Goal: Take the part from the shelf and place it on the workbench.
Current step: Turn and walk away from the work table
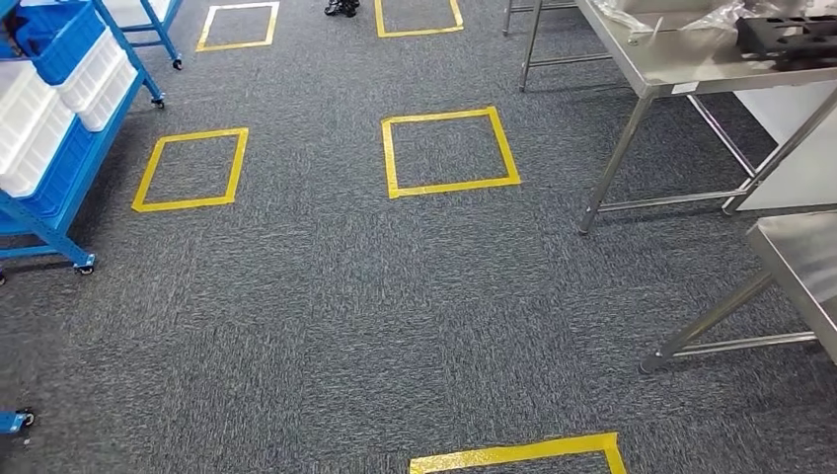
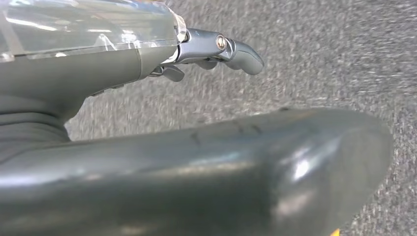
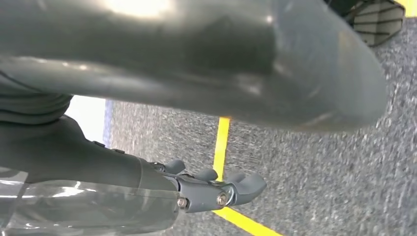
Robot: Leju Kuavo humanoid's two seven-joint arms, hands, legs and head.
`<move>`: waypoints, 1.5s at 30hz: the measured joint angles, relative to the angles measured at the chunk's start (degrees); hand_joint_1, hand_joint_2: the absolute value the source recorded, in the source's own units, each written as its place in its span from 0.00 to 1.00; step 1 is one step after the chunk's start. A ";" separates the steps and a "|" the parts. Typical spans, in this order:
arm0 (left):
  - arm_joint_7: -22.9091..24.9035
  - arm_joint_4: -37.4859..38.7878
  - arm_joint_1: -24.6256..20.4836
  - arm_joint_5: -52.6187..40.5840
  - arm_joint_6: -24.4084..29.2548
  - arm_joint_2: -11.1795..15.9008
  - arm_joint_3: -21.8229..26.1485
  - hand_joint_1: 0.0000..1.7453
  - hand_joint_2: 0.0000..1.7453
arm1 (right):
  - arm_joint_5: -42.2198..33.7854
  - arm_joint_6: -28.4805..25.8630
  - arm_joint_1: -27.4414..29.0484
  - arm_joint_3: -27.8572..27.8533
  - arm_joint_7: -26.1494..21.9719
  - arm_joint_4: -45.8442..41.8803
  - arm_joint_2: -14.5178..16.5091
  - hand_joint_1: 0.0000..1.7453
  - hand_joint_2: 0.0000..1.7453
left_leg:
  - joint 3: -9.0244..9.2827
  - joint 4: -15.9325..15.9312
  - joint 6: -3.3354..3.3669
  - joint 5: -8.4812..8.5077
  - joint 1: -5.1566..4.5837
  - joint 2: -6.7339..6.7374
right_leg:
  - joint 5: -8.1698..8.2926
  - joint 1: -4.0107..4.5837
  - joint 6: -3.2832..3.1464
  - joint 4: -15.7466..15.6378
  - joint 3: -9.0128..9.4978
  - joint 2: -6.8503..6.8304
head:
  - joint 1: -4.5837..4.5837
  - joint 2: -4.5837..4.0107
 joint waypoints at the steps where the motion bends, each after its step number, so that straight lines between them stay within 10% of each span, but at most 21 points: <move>1: 0.04 0.00 -0.13 -0.08 -0.04 -0.02 -0.01 0.00 0.00 | -0.05 0.03 0.07 -0.03 -0.01 0.00 -0.01 0.00 0.00 | -2.05 3.98 -0.14 -1.84 0.02 0.98 | -0.10 0.20 -0.20 -0.03 0.04 -0.83 | -0.01 0.00; 4: 0.27 0.00 -0.11 -0.31 -0.15 -0.04 -0.05 0.00 0.00 | -0.31 0.00 0.15 -0.11 -0.04 0.00 -0.01 0.00 0.00 | -5.47 10.30 -0.09 -3.10 0.06 1.55 | -0.49 0.70 -0.44 -0.02 0.29 -3.14 | -0.01 0.00; 8: 0.45 0.00 -0.22 -0.39 -0.19 -0.04 -0.06 0.00 0.00 | -0.37 -0.01 0.06 -0.15 -0.11 0.00 -0.01 0.00 0.00 | 1.41 -3.54 1.42 3.56 -0.91 4.89 | -1.27 1.03 -0.15 -0.11 1.41 -5.65 | 0.00 0.00; 12: 0.46 0.00 -0.17 -0.35 -0.35 -0.06 -0.08 0.00 0.00 | -0.34 0.03 -0.45 -0.16 -0.07 -0.01 0.01 0.00 0.00 | 2.59 -6.63 2.66 4.15 -1.58 4.51 | -1.65 0.94 1.02 -0.49 2.23 -7.27 | 0.00 0.00; 16: 0.43 0.00 -0.28 -0.32 -0.50 -0.26 -0.08 0.00 0.00 | -0.26 0.05 -0.37 -0.18 0.02 -0.04 -0.08 0.00 0.00 | 3.87 -8.49 3.68 5.16 -0.97 2.08 | -6.33 0.71 1.61 7.51 -1.30 -1.69 | 0.02 0.00; 19: 0.31 0.00 -0.41 -0.31 -0.73 -0.29 -0.08 0.00 0.00 | -0.04 -0.04 -0.14 -0.21 0.02 -0.04 -0.11 0.00 0.00 | 3.96 -8.39 3.68 5.08 -0.95 -0.26 | -7.80 0.55 1.85 15.02 -6.01 -0.58 | 0.02 0.00; 23: 0.29 0.00 -0.26 -0.29 -0.83 -0.45 -0.08 0.00 0.00 | 0.34 -0.20 0.04 -0.22 -0.07 -0.04 -0.27 0.00 0.00 | 3.93 -7.34 2.68 4.39 -0.73 -3.41 | 0.22 -0.03 2.17 3.15 -1.92 2.36 | 0.04 0.00; 27: 0.28 0.00 -0.19 -0.07 -0.71 -0.46 -0.08 0.00 0.00 | 0.62 -0.16 -0.23 -0.21 -0.21 -0.03 -0.29 0.00 0.00 | 3.10 -6.82 1.31 4.05 -0.61 -5.22 | 1.12 0.21 0.97 0.33 -0.99 2.36 | 0.02 0.00; 29: 0.28 0.00 -0.08 0.00 -0.57 -0.48 -0.08 0.00 0.00 | 0.72 -0.10 -0.28 -0.21 -0.20 -0.04 -0.33 0.00 0.00 | 2.43 -5.28 0.74 3.08 -0.58 -3.52 | 1.26 0.19 0.18 -0.09 -0.72 1.03 | 0.02 0.00; 31: 0.30 0.00 -0.20 0.05 -0.40 -0.52 -0.08 0.00 0.00 | 0.79 0.01 -0.15 -0.21 -0.17 -0.04 -0.38 0.00 0.00 | -0.42 0.71 0.26 -0.19 -0.54 -0.17 | 1.20 0.34 -0.37 -0.35 -0.56 -0.50 | 0.02 0.00; 34: 0.33 0.00 -0.23 0.04 -0.27 -0.61 -0.08 0.00 0.00 | 0.85 0.08 0.00 -0.21 -0.10 -0.04 -0.39 0.00 0.00 | -5.18 9.94 -0.09 -3.48 -0.31 1.43 | 0.89 0.76 -0.67 -0.34 -0.49 -2.91 | 0.02 0.00; 40: 0.26 0.00 -0.32 -0.35 -0.16 -0.60 -0.08 0.00 0.00 | 0.72 0.08 -0.18 -0.27 0.10 -0.04 -0.39 0.00 0.00 | 2.94 -6.51 1.78 4.14 -1.44 5.95 | -0.02 1.11 0.12 -0.40 0.69 -6.64 | 0.02 0.00; 43: 0.20 0.00 -0.14 -0.54 -0.21 -0.61 -0.08 0.00 0.00 | 0.60 0.08 -0.63 -0.33 0.13 -0.07 -0.40 0.00 0.00 | 3.41 -7.59 2.56 4.46 -1.57 4.42 | -0.37 0.93 1.04 -0.47 1.28 -7.23 | 0.02 0.00; 45: 0.19 0.00 -0.14 -0.60 -0.26 -0.71 -0.08 0.00 0.00 | 0.57 0.07 -0.63 -0.41 0.10 -0.10 -0.43 0.00 0.00 | 4.13 -8.62 3.12 5.11 -1.11 3.13 | -2.14 0.76 1.45 2.11 0.44 -4.45 | 0.03 0.00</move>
